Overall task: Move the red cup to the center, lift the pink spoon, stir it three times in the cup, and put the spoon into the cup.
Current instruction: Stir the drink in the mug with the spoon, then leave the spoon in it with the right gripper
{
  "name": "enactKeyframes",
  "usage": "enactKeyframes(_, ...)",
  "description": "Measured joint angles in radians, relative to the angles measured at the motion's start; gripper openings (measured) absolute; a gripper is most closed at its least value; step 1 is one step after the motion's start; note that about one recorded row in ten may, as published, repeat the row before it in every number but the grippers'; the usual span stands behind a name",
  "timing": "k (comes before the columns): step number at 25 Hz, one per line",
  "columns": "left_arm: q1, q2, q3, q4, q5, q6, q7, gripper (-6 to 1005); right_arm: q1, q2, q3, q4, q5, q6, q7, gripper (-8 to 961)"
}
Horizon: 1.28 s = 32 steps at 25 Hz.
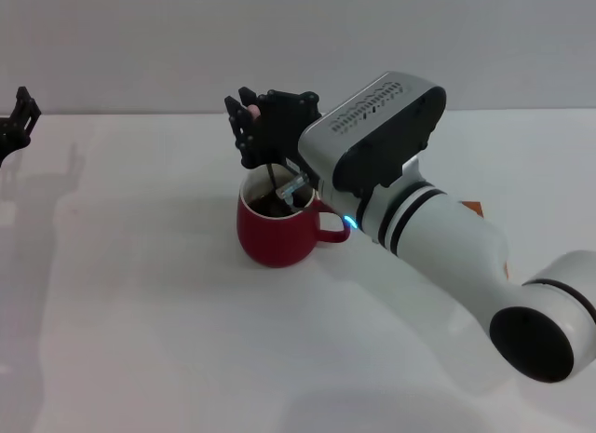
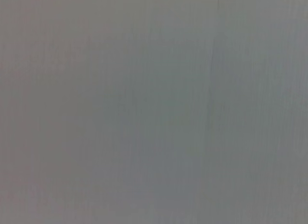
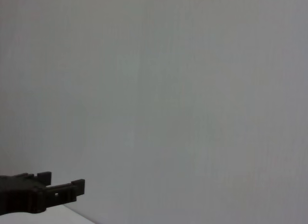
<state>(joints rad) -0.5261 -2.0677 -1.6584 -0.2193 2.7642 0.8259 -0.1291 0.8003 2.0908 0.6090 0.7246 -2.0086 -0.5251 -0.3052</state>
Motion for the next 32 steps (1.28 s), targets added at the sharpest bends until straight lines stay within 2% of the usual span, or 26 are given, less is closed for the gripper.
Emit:
enactKeyframes(7,0.000,0.000,-0.001,0.001,0.000,-0.002,-0.001,829,-0.014,0.000,0.012,-0.005,-0.002,0.003,0.000,134)
enactKeyframes(17,0.000,0.000,-0.003,0.002,0.000,0.001,-0.001,829,-0.058,-0.002,-0.012,0.064,-0.006,0.008,-0.006,133)
enactKeyframes(32,0.001,0.000,0.000,0.002,0.000,0.003,-0.015,829,-0.009,-0.002,0.016,0.003,-0.010,0.016,-0.004,135)
